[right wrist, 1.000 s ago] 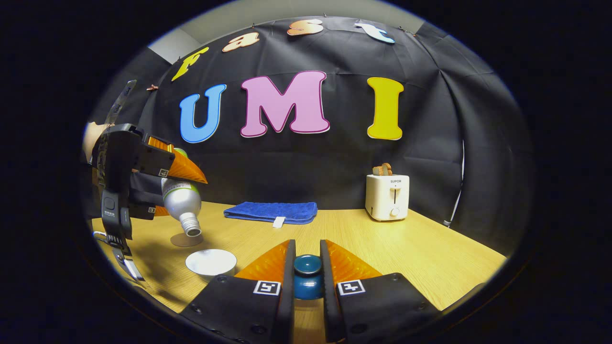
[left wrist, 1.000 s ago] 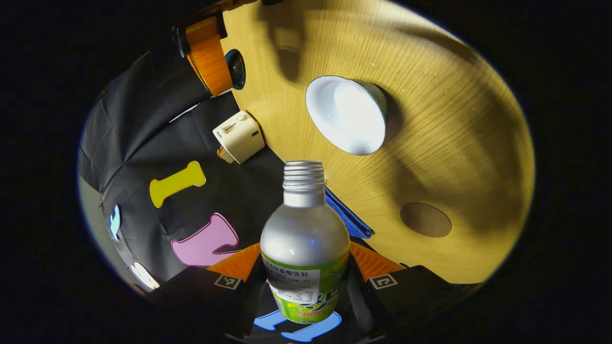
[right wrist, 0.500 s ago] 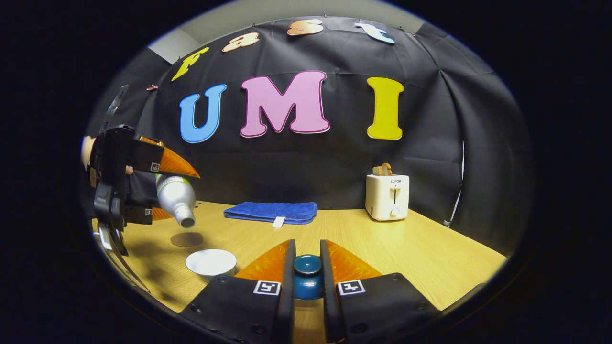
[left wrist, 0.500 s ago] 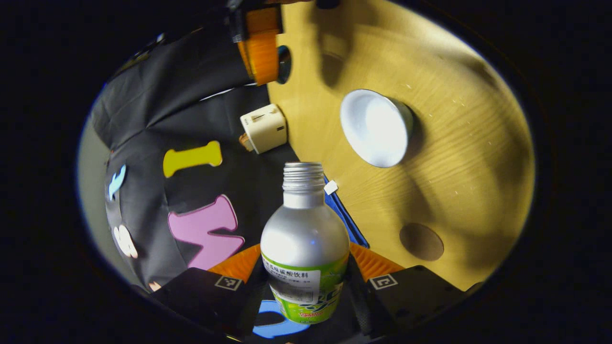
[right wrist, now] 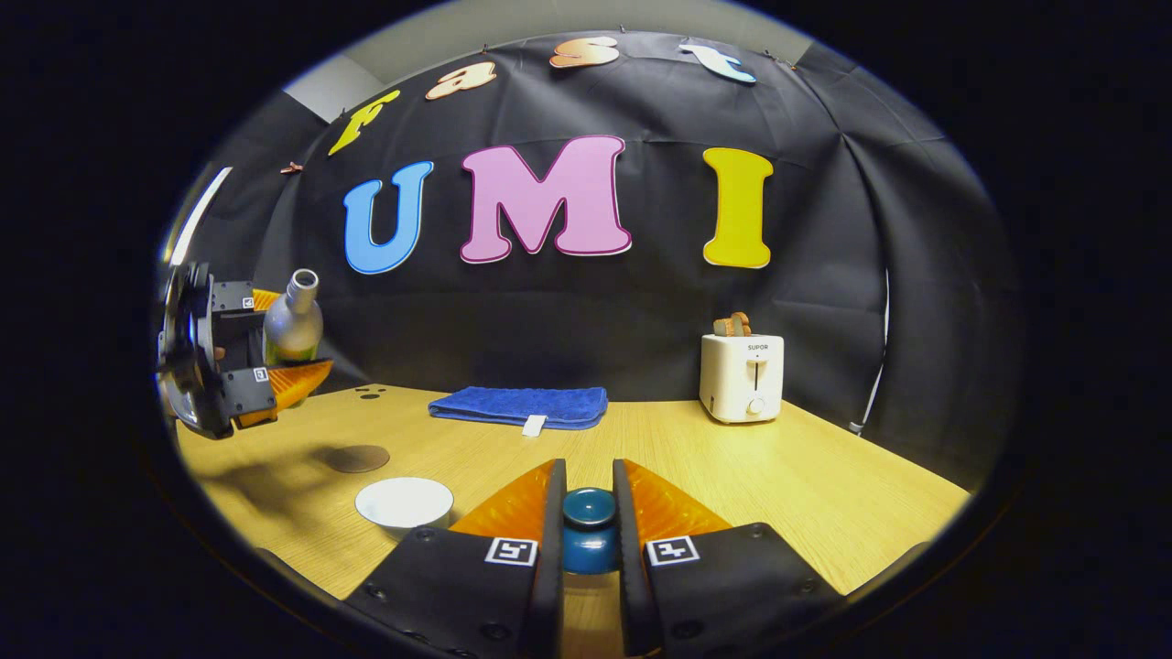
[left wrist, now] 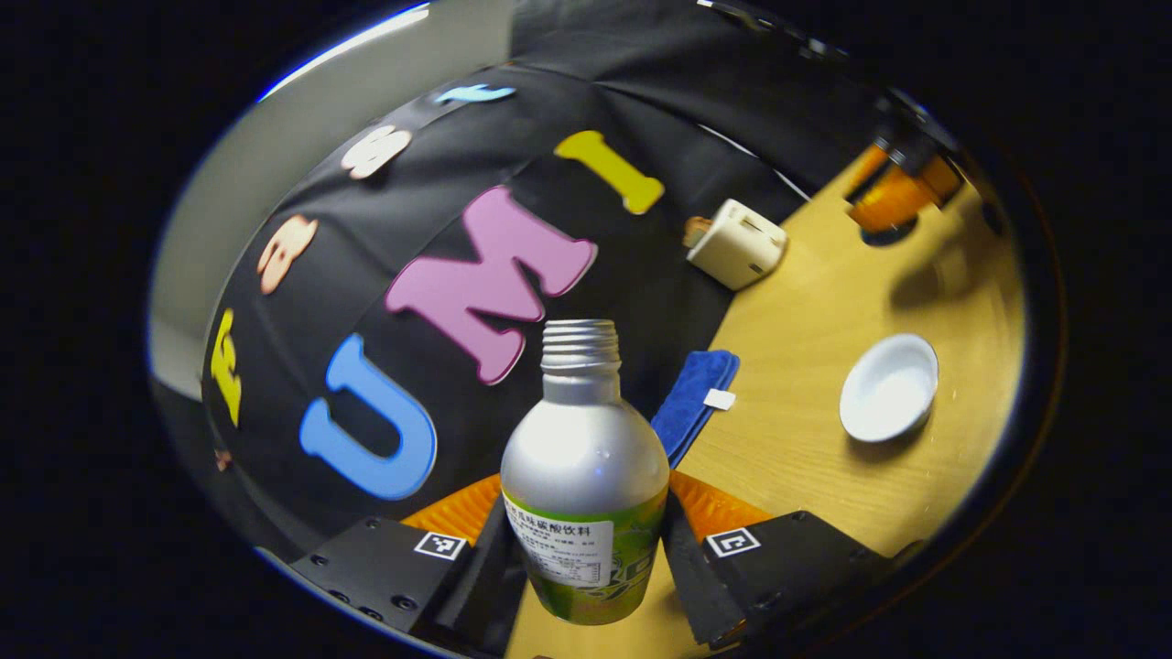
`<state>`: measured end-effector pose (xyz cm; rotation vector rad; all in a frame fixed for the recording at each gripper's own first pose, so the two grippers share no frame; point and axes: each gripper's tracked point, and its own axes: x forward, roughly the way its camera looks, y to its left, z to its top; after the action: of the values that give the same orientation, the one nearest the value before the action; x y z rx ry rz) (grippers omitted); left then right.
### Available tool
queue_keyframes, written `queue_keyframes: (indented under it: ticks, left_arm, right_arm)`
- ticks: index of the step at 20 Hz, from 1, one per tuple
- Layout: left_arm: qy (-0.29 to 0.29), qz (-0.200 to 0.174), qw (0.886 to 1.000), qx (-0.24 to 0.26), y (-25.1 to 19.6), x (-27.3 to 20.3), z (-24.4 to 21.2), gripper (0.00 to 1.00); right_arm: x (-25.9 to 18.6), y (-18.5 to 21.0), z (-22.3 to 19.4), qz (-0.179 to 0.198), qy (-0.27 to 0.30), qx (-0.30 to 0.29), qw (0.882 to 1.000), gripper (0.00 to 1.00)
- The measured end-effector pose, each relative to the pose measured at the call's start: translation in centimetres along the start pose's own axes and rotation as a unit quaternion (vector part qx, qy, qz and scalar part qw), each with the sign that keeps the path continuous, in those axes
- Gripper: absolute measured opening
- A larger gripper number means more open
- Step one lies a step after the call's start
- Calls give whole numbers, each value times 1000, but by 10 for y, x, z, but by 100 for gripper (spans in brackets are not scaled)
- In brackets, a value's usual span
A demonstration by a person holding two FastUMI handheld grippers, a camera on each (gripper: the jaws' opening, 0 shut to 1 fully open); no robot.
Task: Open the teacup lid with one hand, grasp the water bottle and pour water into the teacup with the other hand; after pouring, place the water bottle on the coaster and then close the teacup lid.
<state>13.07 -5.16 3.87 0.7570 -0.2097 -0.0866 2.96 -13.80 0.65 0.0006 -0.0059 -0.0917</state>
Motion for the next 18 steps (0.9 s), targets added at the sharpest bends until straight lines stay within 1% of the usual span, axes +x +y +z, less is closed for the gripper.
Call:
queue_keyframes:
  ticks: [1,2,3,4,6,8,9,12,13,14,18]
  left_arm:
    - [5,13,999,-47,2,8,-6,80]
    - [10,22,995,-95,2,15,-11,80]
    - [12,31,989,-146,-2,20,-15,80]
    - [16,31,979,-200,-6,23,-15,80]
    - [18,33,955,-295,-12,29,-20,80]
    - [18,33,931,-364,-16,26,-19,80]
    - [16,28,921,-387,-17,25,-17,80]
    - [19,12,898,-439,-24,28,-17,80]
    - [26,12,895,-446,-28,31,-18,80]
    - [31,11,896,-443,-29,30,-17,80]
    - [35,-9,904,-427,-36,31,-21,81]
  right_arm:
    - [0,0,0,0,0,0,1000,29]
    - [0,0,0,0,0,0,1000,29]
    - [0,0,0,0,0,0,1000,29]
    - [1,0,0,0,0,0,1000,29]
    - [0,-2,0,-3,0,0,1000,29]
    - [1,-2,0,-4,0,-1,1000,29]
    - [1,-2,0,-4,0,0,1000,29]
    - [0,-2,0,-4,0,0,1000,29]
    - [0,-3,0,-6,0,-1,1000,29]
    - [1,-4,0,-8,0,-1,1000,29]
    - [1,-4,0,-9,0,-1,1000,29]
